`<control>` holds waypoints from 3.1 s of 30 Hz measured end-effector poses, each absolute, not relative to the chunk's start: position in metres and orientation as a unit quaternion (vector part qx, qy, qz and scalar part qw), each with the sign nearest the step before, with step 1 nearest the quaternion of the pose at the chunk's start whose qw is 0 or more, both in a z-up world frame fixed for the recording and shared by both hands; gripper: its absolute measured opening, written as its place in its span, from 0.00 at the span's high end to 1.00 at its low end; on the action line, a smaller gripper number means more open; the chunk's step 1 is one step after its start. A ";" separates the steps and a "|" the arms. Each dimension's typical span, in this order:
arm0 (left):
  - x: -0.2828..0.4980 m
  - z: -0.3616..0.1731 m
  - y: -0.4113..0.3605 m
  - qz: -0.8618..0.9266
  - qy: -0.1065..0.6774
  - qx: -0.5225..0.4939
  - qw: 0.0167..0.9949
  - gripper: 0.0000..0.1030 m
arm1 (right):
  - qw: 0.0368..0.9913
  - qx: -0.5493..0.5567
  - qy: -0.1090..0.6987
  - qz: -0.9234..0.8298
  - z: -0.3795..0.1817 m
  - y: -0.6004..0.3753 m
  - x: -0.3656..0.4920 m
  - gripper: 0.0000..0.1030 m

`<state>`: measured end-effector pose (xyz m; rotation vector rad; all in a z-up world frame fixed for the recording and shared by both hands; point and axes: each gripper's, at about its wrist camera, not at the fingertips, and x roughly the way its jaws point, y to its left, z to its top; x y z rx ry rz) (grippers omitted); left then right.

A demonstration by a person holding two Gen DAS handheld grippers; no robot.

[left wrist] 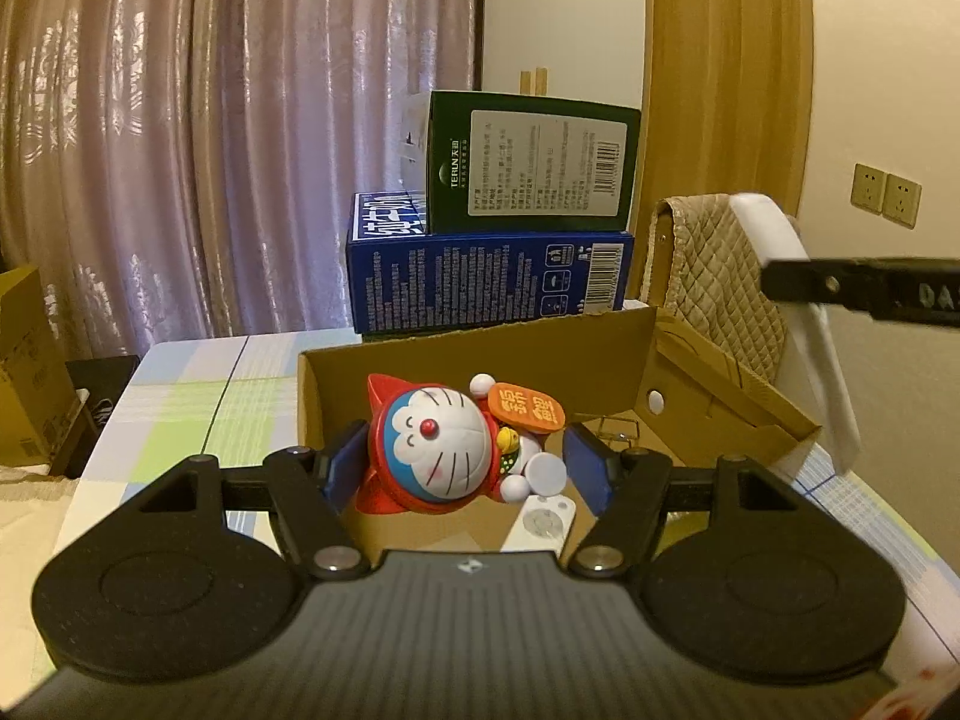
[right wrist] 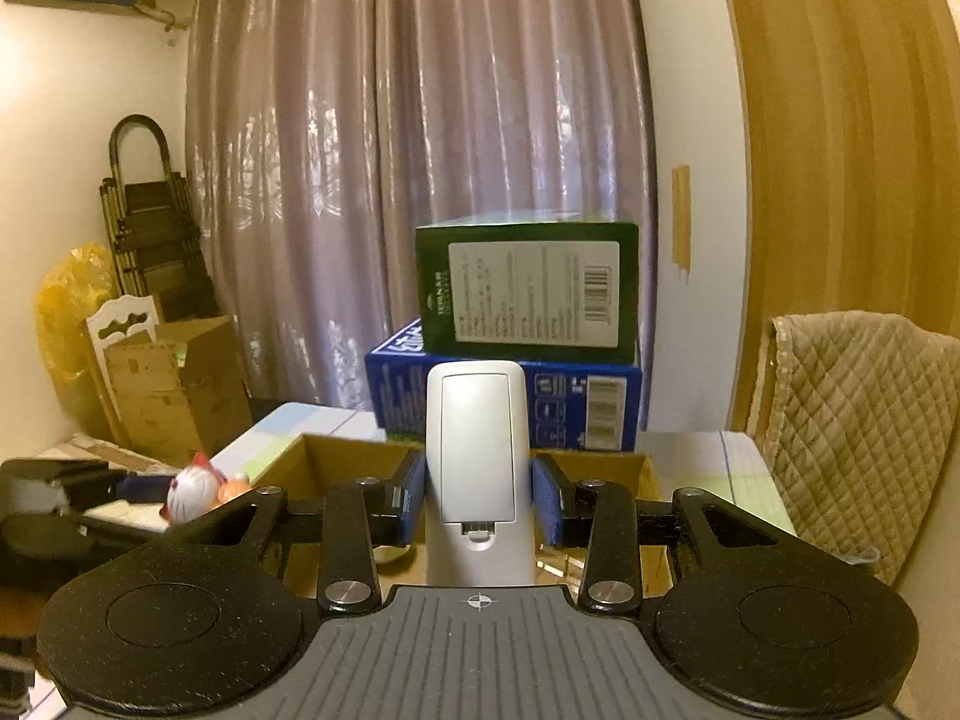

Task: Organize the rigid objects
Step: 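Carry the figure and the remote over the box with both tools, then open the left tool to drop the figure into the box while the right tool lowers the remote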

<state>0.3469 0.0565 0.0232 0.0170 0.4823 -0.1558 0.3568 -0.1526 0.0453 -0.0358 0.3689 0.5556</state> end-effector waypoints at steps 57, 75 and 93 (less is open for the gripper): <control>0.474 -0.014 0.024 -0.126 0.351 -0.012 0.928 0.36 | 0.926 -0.038 0.300 0.228 -0.037 -0.148 0.461 0.66; 0.490 -0.011 0.023 -0.114 0.341 -0.019 0.933 0.31 | 0.920 -0.032 0.323 0.221 -0.045 -0.154 0.467 0.66; 0.480 -0.005 0.028 -0.115 0.336 -0.015 0.935 0.31 | 0.919 -0.035 0.328 0.217 -0.046 -0.152 0.468 0.66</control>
